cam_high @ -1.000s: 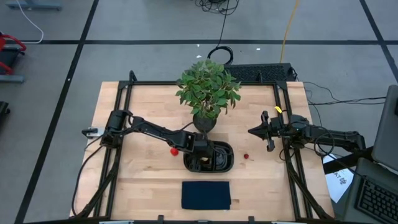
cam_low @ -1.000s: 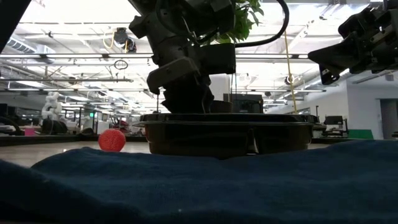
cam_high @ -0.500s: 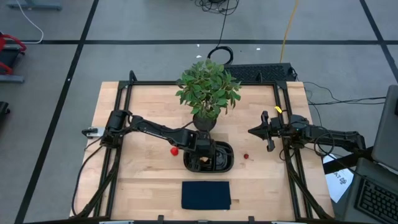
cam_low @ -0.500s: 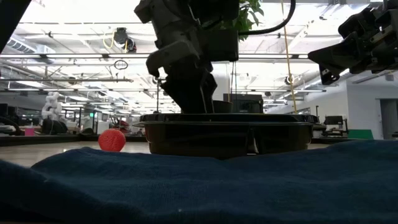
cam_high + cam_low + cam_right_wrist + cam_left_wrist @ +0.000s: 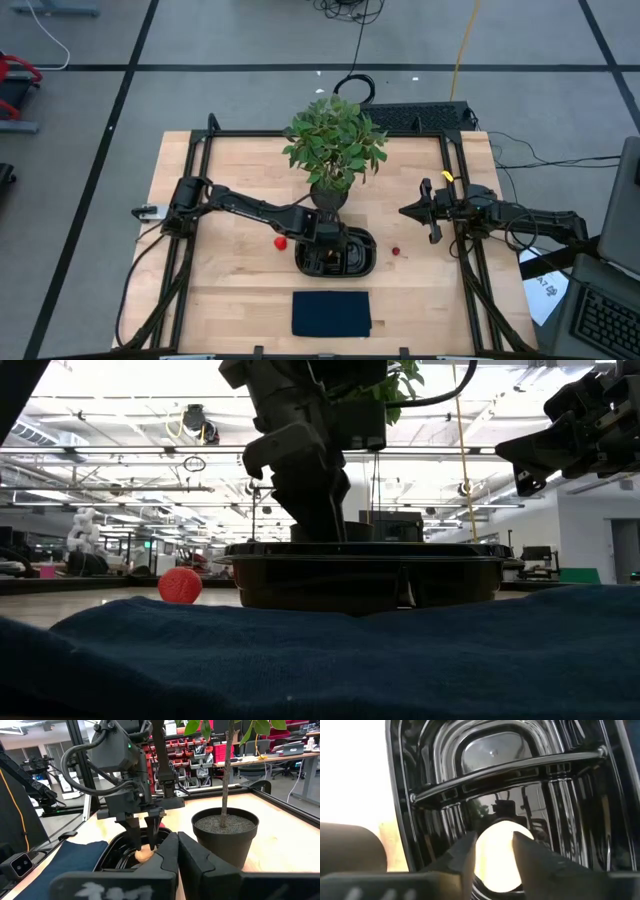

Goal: Pick and placing Produce into tupperware
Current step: Put the red cherry into the black container

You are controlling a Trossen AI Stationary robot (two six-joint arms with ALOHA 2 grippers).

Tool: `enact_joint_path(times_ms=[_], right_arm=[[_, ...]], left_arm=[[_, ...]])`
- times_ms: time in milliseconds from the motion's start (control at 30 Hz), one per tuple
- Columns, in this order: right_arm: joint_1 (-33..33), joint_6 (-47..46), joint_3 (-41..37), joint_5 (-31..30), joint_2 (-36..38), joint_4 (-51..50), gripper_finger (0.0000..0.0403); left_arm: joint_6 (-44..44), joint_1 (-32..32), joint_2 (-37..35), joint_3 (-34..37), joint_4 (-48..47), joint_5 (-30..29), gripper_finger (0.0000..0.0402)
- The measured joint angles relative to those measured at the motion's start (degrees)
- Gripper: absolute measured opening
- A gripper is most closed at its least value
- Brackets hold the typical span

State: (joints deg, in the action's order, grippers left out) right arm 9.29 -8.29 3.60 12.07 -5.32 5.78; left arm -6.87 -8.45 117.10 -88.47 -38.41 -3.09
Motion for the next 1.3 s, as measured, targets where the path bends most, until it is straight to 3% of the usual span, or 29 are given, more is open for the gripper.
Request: enact_joint_path(times_ms=[267,500,800,1000,1200,1300], right_arm=[[0.00,0.01,0.00,-0.02,0.00,0.00,0.0000],[-0.01,0.00,0.00,-0.01,0.00,0.00,0.0000],[-0.01,0.00,0.00,0.00,-0.04,-0.07,0.0000],[-0.01,0.00,0.00,0.00,-0.04,-0.02,0.0000],[-0.01,0.37,0.00,0.00,-0.09,0.22,0.0000],[-0.01,0.39,0.00,0.00,-0.09,0.42,0.0000]], left_arm=[[-0.81,0.00,0.00,0.00,-0.50,0.02,0.0007],[-3.10,0.05,-1.62,0.02,-3.96,-2.85,0.0004],[-1.95,-0.39,-13.93,2.80,-4.69,-10.70,0.0001],[-0.98,-0.17,-27.88,15.99,5.32,-13.99,0.0001],[2.31,2.12,-41.74,34.89,27.60,-13.44,0.0000],[4.33,4.20,-45.74,41.55,31.42,-13.83,0.0000]])
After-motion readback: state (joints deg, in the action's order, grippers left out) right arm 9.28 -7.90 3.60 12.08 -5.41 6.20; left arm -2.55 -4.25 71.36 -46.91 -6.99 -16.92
